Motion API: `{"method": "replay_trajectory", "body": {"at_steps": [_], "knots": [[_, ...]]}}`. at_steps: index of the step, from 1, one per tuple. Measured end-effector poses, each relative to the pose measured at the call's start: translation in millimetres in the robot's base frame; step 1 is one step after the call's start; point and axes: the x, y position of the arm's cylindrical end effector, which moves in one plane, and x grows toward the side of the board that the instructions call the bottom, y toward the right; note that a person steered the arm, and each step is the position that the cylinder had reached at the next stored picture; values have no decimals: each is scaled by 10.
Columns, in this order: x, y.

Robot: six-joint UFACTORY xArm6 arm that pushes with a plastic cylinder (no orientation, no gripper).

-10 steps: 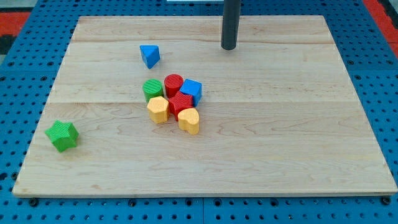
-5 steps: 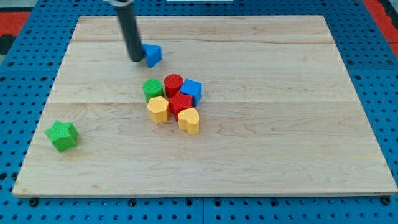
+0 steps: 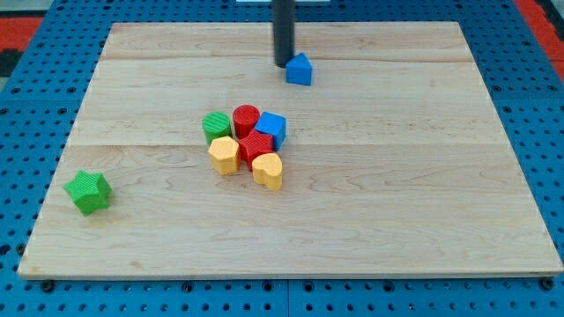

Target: Push the blue triangle below the blue cube

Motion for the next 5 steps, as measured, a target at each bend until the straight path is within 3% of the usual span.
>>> {"method": "replay_trajectory", "body": {"at_steps": [1,3,5], "knots": [[87,329],[713,397],[879,728]]}}
